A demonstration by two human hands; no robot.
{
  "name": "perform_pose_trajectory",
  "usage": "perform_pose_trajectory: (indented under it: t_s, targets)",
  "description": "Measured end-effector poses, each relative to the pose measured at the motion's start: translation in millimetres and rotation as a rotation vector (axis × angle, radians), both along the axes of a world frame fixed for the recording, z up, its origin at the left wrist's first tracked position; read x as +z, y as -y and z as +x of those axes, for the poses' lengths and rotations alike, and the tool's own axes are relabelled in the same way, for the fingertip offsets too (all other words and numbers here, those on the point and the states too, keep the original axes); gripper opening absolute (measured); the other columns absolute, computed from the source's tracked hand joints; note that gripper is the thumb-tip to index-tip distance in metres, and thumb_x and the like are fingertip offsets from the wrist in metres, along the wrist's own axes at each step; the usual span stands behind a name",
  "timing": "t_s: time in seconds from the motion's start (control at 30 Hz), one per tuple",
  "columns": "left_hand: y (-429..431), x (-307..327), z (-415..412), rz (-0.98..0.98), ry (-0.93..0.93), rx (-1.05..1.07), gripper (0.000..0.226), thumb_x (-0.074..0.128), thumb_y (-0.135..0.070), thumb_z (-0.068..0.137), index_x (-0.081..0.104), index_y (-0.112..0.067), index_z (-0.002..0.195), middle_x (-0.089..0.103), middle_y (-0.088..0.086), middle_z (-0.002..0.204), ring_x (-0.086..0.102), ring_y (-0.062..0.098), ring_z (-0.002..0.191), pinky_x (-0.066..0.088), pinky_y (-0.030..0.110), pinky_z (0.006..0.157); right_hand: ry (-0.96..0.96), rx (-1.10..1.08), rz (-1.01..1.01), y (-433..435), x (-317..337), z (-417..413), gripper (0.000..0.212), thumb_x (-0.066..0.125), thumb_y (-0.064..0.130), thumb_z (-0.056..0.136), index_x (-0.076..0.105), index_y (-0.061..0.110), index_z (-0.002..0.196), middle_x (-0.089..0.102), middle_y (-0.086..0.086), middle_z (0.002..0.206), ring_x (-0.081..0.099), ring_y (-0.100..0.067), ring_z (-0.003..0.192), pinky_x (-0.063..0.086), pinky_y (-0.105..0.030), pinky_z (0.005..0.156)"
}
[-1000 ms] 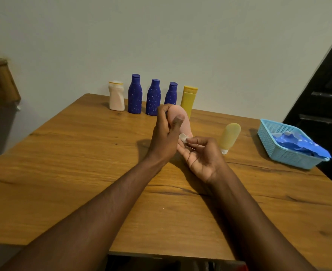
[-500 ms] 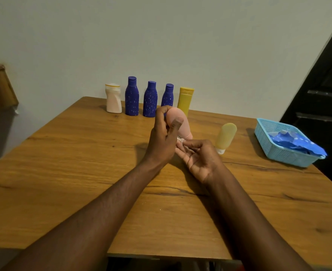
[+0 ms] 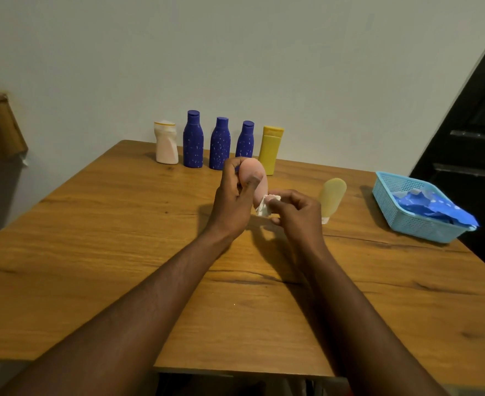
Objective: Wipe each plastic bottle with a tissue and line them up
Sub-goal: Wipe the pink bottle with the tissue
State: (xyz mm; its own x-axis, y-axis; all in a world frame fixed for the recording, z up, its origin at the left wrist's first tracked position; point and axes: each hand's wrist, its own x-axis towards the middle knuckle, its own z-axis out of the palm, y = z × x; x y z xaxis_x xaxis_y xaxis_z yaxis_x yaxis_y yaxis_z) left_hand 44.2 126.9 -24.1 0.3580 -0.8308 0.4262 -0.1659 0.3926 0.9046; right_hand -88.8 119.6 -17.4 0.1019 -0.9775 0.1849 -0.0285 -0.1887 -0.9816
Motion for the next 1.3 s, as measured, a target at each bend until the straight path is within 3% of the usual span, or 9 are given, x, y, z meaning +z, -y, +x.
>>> perform_pose_trajectory:
  t_s: [0.2, 0.33, 0.5, 0.73, 0.87, 0.97, 1.1, 1.17, 1.3]
  targets:
    - [0.4, -2.3, 1.8, 0.071, -0.117, -0.093, 0.037, 0.061, -0.022, 0.102, 0.048, -0.029, 0.136, 0.058, 0.001, 0.132, 0.068, 0.015, 0.110, 0.061, 0.026, 0.075, -0.146, -0.020, -0.321, -1.0, -5.5, 11.8, 0.029, 0.072, 0.020, 0.090, 0.065, 0.024, 0.118, 0.068, 0.009, 0.100, 0.065, -0.007, 0.095, 0.059, -0.028, 0.077]
    - [-0.6, -1.4, -2.4, 0.089, -0.157, -0.182, 0.037, 0.068, -0.023, 0.097, 0.057, -0.025, 0.133, 0.067, 0.001, 0.124, 0.070, 0.016, 0.110, 0.063, 0.034, 0.081, -0.130, -0.109, -0.351, 8.4, -4.7, 3.1, 0.023, 0.067, 0.021, 0.095, 0.067, 0.022, 0.118, 0.069, 0.009, 0.110, 0.063, -0.004, 0.103, 0.057, -0.027, 0.084]
    - [-2.2, -2.7, -0.3, 0.107, -0.105, -0.169, 0.040, 0.072, -0.023, 0.095, 0.063, -0.022, 0.134, 0.063, -0.003, 0.127, 0.062, 0.014, 0.119, 0.062, 0.042, 0.089, -0.172, -0.144, -0.358, 14.3, -7.1, -2.1, 0.021, 0.069, 0.020, 0.094, 0.069, 0.029, 0.113, 0.067, 0.007, 0.118, 0.062, -0.001, 0.104, 0.050, -0.006, 0.073]
    - [-9.0, -1.7, -1.1, 0.136, -0.114, -0.228, 0.043, 0.074, -0.020, 0.092, 0.065, -0.021, 0.135, 0.070, -0.002, 0.122, 0.068, 0.017, 0.115, 0.063, 0.049, 0.085, -0.170, -0.144, -0.405, 7.2, -1.2, -6.9, 0.020, 0.064, 0.014, 0.096, 0.071, 0.021, 0.113, 0.071, 0.011, 0.105, 0.064, -0.004, 0.097, 0.056, -0.025, 0.079]
    - [-14.2, -0.7, -1.6, 0.136, -0.077, -0.290, 0.046, 0.075, -0.013, 0.091, 0.065, -0.018, 0.136, 0.072, -0.002, 0.123, 0.068, 0.016, 0.116, 0.063, 0.032, 0.082, -0.147, -0.183, -0.469, 8.2, 3.3, -9.2, 0.029, 0.062, 0.016, 0.098, 0.062, 0.021, 0.127, 0.069, 0.005, 0.118, 0.064, -0.004, 0.105, 0.054, -0.013, 0.080]
    - [-18.5, -0.2, -2.3, 0.109, -0.037, -0.307, 0.046, 0.074, -0.010, 0.091, 0.065, -0.016, 0.136, 0.072, -0.003, 0.124, 0.068, 0.009, 0.113, 0.059, 0.021, 0.077, -0.164, -0.173, -0.511, 7.8, 3.0, -9.2, 0.030, 0.062, 0.017, 0.098, 0.061, 0.022, 0.128, 0.069, 0.005, 0.119, 0.064, -0.004, 0.107, 0.055, -0.015, 0.082]
    - [-17.3, -2.3, 2.2, 0.113, -0.061, -0.253, 0.045, 0.077, -0.012, 0.089, 0.068, -0.016, 0.132, 0.074, -0.003, 0.119, 0.070, 0.012, 0.111, 0.063, 0.033, 0.082, -0.205, -0.135, -0.466, 4.8, -4.3, -10.2, 0.020, 0.062, 0.023, 0.099, 0.071, 0.018, 0.116, 0.073, 0.009, 0.105, 0.065, -0.002, 0.098, 0.054, -0.015, 0.079]
    - [-16.5, -3.4, 4.7, 0.131, -0.095, -0.228, 0.046, 0.079, -0.013, 0.087, 0.068, -0.017, 0.132, 0.074, -0.003, 0.119, 0.070, 0.014, 0.111, 0.064, 0.037, 0.080, -0.237, -0.097, -0.376, 6.0, -9.8, -13.2, 0.016, 0.062, 0.025, 0.099, 0.074, 0.018, 0.108, 0.074, 0.009, 0.096, 0.067, -0.004, 0.091, 0.056, -0.021, 0.079]
    - [-14.8, -3.7, 7.2, 0.119, -0.106, -0.176, 0.047, 0.079, -0.010, 0.086, 0.068, -0.014, 0.132, 0.073, -0.007, 0.117, 0.069, 0.004, 0.105, 0.058, 0.018, 0.072, -0.395, 0.014, -0.194, 9.9, -20.9, -17.9, 0.015, 0.063, 0.019, 0.095, 0.077, 0.020, 0.090, 0.073, 0.007, 0.077, 0.068, -0.010, 0.075, 0.053, -0.031, 0.067]
